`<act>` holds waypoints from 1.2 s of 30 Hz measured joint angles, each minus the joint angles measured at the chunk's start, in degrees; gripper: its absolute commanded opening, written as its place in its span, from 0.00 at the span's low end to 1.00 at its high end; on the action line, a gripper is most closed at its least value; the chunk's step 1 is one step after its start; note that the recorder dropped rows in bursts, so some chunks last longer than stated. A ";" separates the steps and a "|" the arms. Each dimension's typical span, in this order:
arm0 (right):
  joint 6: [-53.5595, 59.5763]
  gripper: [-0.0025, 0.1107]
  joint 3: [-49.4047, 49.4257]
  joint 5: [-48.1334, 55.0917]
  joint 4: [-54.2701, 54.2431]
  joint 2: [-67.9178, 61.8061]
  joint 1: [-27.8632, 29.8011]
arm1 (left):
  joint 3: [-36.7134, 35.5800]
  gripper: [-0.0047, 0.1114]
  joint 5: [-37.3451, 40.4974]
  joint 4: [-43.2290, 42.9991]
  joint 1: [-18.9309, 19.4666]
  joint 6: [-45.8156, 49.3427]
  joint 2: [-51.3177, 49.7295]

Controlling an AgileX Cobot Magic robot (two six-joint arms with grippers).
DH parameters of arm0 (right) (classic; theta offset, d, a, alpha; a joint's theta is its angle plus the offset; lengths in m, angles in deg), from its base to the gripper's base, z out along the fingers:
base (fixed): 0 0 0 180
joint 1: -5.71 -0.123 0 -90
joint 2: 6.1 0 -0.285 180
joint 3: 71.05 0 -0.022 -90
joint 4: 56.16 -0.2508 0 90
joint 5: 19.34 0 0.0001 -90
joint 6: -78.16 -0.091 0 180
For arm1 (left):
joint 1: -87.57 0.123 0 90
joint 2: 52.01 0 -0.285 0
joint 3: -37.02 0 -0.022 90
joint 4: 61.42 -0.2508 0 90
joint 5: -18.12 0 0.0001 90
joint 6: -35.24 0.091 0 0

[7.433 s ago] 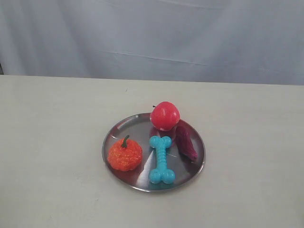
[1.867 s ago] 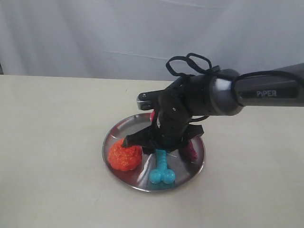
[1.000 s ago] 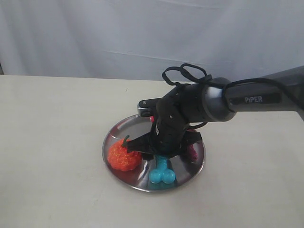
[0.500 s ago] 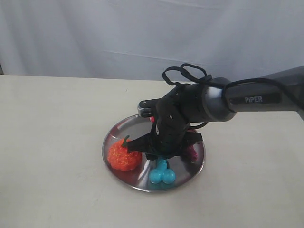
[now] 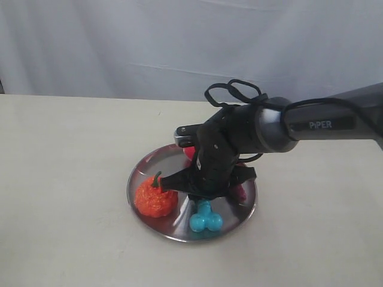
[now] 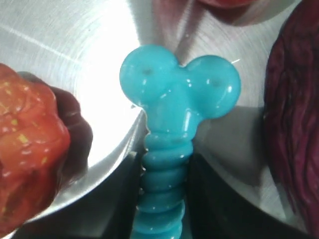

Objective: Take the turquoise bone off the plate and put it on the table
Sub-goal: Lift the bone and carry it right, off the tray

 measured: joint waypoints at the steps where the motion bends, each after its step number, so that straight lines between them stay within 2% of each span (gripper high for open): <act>1: -0.08 0.02 0.00 0.43 0.00 0.40 0.00 | 0.00 0.04 0.00 0.00 0.00 0.00 0.00; 11: -0.22 0.02 0.00 3.15 -0.34 10.53 0.00 | 0.00 0.04 0.00 0.00 0.00 0.00 0.00; 19: -0.22 0.02 0.00 10.10 2.82 21.65 0.35 | 0.00 0.04 0.00 0.00 0.00 0.00 0.00; 29: 6.07 0.02 0.26 22.39 4.97 26.24 11.67 | 0.00 0.04 0.00 0.00 0.00 0.00 0.00; 36: 7.27 0.02 7.65 12.60 4.75 25.27 16.65 | 0.00 0.04 0.00 0.00 0.00 0.00 0.00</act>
